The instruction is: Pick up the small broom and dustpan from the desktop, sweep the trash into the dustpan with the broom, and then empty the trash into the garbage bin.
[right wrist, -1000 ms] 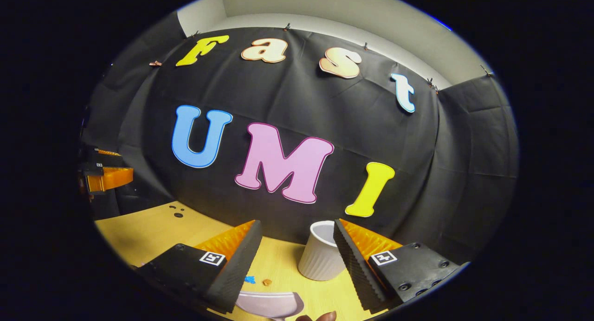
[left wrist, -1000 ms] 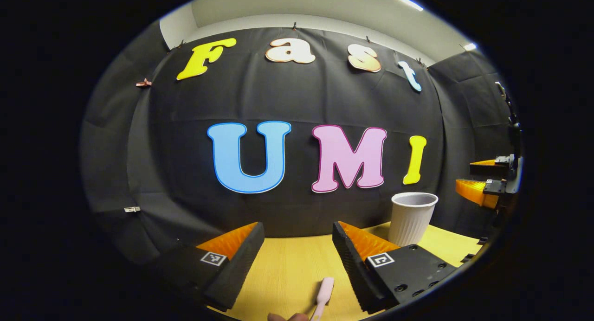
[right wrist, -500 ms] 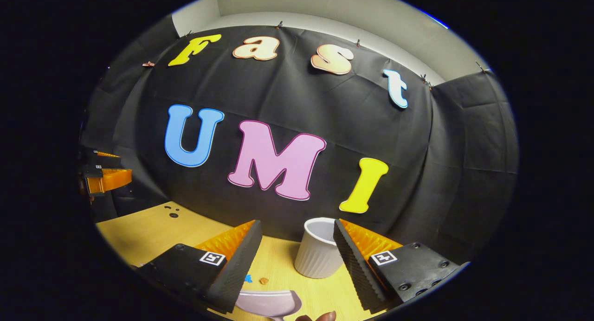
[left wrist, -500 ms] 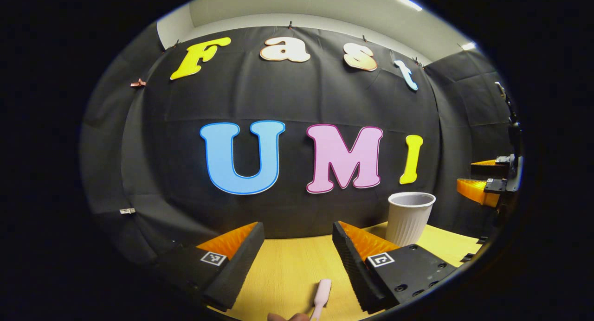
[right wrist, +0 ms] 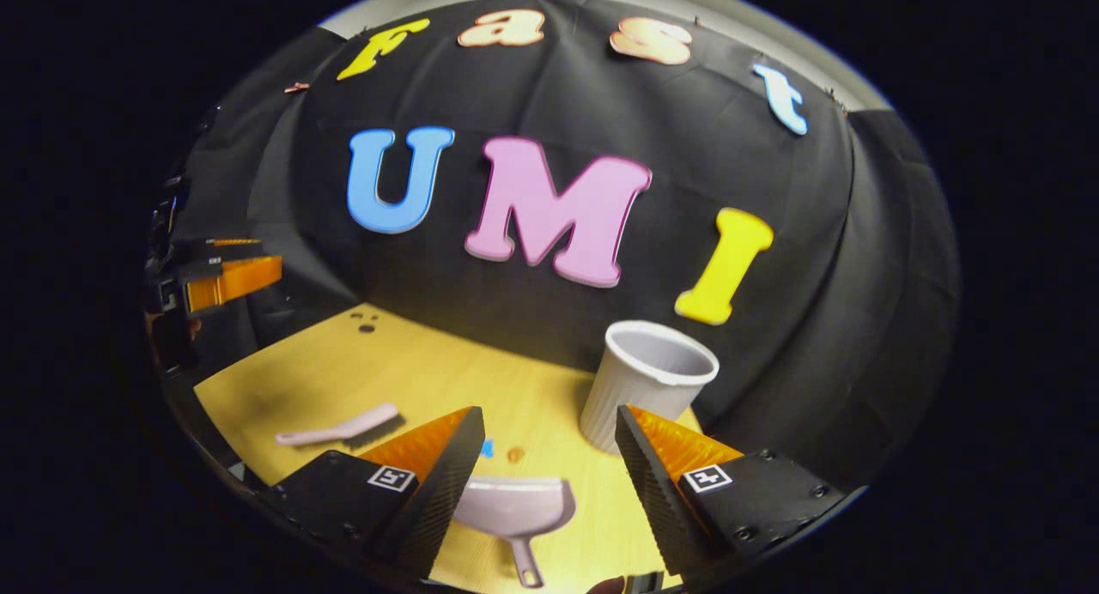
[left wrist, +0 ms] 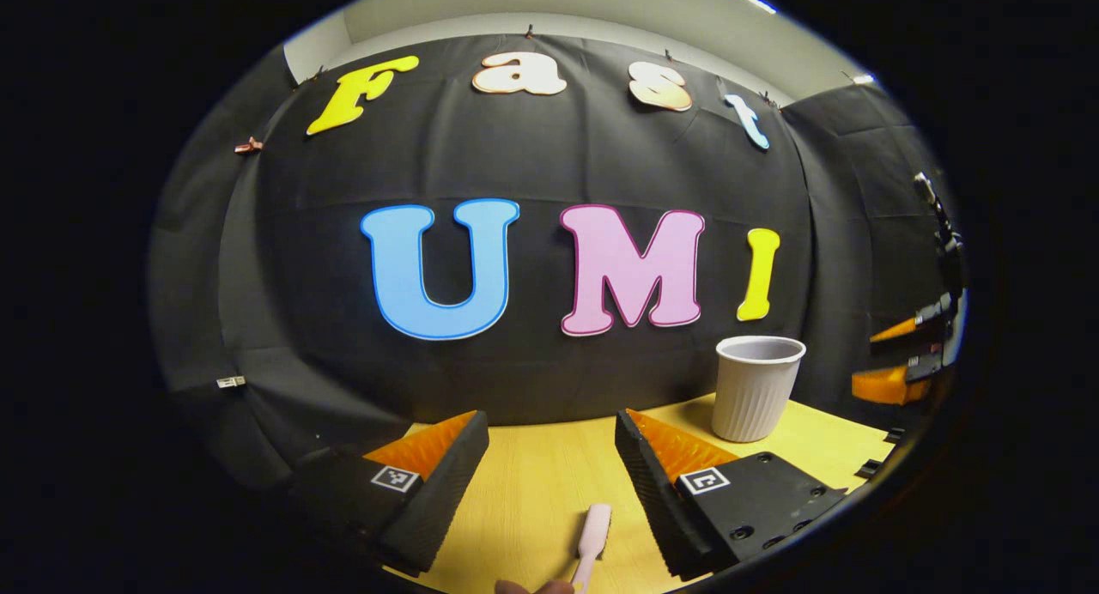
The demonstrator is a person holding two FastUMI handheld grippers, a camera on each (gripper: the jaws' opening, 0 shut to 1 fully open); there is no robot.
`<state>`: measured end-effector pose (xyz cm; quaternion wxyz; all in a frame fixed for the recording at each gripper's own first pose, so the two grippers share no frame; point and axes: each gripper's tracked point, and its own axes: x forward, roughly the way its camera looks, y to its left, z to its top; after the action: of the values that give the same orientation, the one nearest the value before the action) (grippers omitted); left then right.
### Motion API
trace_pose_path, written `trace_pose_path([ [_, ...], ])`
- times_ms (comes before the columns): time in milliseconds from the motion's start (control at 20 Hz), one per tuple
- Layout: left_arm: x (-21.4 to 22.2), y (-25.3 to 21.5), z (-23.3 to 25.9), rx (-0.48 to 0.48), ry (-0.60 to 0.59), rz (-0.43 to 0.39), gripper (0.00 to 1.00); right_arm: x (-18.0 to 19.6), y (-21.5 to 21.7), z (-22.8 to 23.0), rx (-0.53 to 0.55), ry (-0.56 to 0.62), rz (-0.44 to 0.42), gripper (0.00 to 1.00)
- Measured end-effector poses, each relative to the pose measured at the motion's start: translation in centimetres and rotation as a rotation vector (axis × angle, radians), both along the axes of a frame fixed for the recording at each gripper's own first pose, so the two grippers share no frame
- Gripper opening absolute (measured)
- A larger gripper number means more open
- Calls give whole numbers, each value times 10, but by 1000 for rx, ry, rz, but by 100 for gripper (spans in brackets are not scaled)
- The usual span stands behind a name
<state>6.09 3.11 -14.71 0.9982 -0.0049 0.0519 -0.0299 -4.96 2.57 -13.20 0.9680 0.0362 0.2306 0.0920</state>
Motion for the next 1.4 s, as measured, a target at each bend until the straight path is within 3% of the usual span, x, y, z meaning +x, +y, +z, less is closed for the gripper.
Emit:
trace_pose_path([
  [250, 3, 6, -33, -15, 59, 32, 94, -49, -7, -102, -19, 298, 57, 95],
  [750, 1, 23, -53, 2, 103, 114, 95, -71, 25, -239, -93, 616, 204, 86],
  [1000, -2, 24, -59, 13, 128, 154, 94, -66, 47, -279, -93, 719, 255, 84],
  [1150, -6, 25, -62, 37, 142, 174, 94, -57, 60, -284, -68, 740, 275, 71],
  [1300, -10, 23, -67, 41, 164, 193, 95, -49, 62, -283, -7, 784, 237, 67],
  [1400, -12, 21, -72, 34, 181, 205, 94, -44, 61, -287, 21, 802, 216, 54],
])
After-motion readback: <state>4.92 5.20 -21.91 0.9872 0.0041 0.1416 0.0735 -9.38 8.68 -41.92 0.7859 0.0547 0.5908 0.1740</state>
